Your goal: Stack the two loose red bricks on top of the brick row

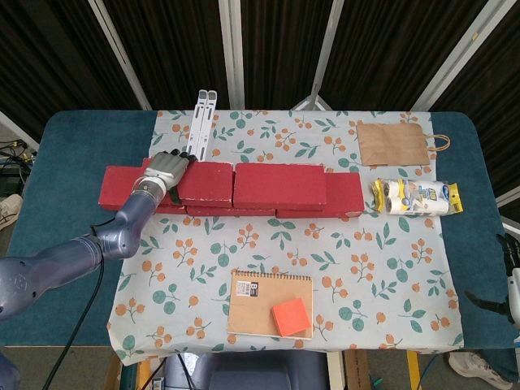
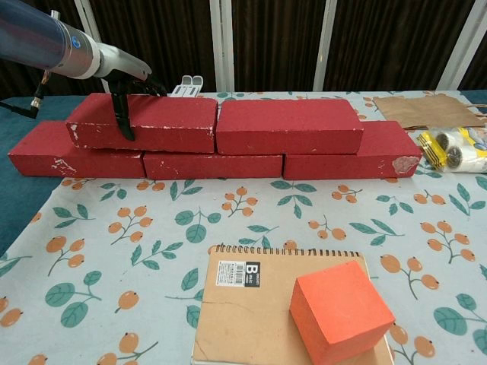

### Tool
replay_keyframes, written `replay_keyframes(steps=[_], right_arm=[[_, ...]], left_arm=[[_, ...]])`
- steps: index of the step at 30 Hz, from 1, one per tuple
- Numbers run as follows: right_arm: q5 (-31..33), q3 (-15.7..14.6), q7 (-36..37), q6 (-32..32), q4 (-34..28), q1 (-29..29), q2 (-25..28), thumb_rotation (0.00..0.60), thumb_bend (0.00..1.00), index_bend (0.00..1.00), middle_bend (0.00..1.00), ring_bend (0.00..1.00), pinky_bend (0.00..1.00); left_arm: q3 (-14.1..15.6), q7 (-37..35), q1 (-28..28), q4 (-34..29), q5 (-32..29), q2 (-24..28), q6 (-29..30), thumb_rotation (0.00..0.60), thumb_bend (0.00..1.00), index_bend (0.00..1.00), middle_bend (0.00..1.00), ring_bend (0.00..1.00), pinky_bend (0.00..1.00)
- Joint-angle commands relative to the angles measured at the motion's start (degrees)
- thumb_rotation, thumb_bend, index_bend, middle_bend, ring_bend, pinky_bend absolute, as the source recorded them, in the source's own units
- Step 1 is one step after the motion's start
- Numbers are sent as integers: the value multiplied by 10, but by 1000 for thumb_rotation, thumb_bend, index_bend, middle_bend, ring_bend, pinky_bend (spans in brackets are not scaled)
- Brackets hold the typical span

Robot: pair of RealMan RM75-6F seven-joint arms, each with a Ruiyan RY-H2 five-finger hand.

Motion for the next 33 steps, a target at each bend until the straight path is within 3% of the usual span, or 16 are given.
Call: replay_keyframes(steps=[1,23,33], right_arm=[[0,0,0,-1,0,0,1,600,35,0,4,0,0],[4,3,-2,-4,-1,0,1,600,35,0,4,0,0],[5,3,-5,-6,-2,-1,2,600,35,0,4,0,0]], left_arm=[[5,4,-5,0,-6,-2,-1,600,0,88,56,46,154],[2,-2,-12,1,-18,-8,4,600,0,48,17,11,145],[16,6,-21,-3,-39,-7,0,600,0,26,0,0,129]])
